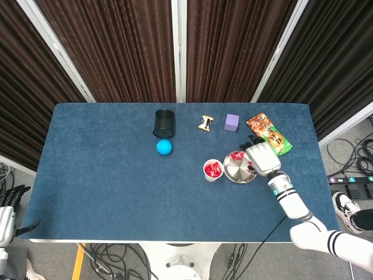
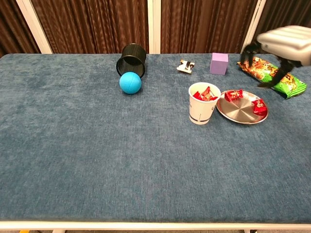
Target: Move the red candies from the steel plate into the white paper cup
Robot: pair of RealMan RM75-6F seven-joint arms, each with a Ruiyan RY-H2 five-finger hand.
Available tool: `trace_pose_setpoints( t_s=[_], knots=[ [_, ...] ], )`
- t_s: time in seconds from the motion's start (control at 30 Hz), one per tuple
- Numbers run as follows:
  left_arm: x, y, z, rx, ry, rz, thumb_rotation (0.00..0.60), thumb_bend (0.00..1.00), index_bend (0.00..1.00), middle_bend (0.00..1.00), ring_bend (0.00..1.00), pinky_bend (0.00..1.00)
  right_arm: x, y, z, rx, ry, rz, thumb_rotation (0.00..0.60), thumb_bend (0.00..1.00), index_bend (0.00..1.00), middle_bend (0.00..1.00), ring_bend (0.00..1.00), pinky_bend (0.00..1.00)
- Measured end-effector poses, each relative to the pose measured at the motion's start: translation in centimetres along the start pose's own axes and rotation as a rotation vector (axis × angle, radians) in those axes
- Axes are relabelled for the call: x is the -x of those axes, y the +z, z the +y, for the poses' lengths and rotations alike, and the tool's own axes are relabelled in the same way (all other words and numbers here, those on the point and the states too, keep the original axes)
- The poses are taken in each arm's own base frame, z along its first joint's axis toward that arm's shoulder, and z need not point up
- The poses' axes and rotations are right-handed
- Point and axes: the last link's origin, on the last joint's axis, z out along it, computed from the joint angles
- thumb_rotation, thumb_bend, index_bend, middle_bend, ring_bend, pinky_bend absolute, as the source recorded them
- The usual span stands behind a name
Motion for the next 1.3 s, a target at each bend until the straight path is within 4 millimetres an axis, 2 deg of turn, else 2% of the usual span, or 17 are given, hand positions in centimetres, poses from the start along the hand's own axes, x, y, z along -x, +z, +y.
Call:
trace_pose_setpoints(
  t_s=[0.1,0.4,1.03,1.3],
  knots=[
    [0.0,0.0,0.0,-0.002,0.001,-0.001,0.600,0.00,0.24,0.24,0.15,0.20,1.4,0.3,0.8,0.034,-0.019,-0.050,0.600,0.13,0.37,0.39,0.15,0.25],
    [0.2,-0.2,-0.3,-0.015,0.003,-0.010,0.600,0.00,0.24,0.24,0.15,0.20,4.6,1.2,0.8,0.055,-0.057,-0.133,0.600,0.18,0.38,0.40,0.15,0.25],
    [0.4,0.0,-0.2,-0.012,-0.001,-0.015,0.600,0.00,0.24,0.24,0.15,0.20,6.0,0.3,0.4,0.053,-0.026,-0.162,0.600,0.19,0.38,0.40,0.15,0.25],
    [0.5,-0.1,-0.3,-0.015,-0.003,-0.014,0.600,0.00,0.24,0.24,0.15,0.20,6.5,0.6,-0.5,0.036,-0.013,-0.172,0.600,0.19,0.38,0.40,0.15,0.25]
  ],
)
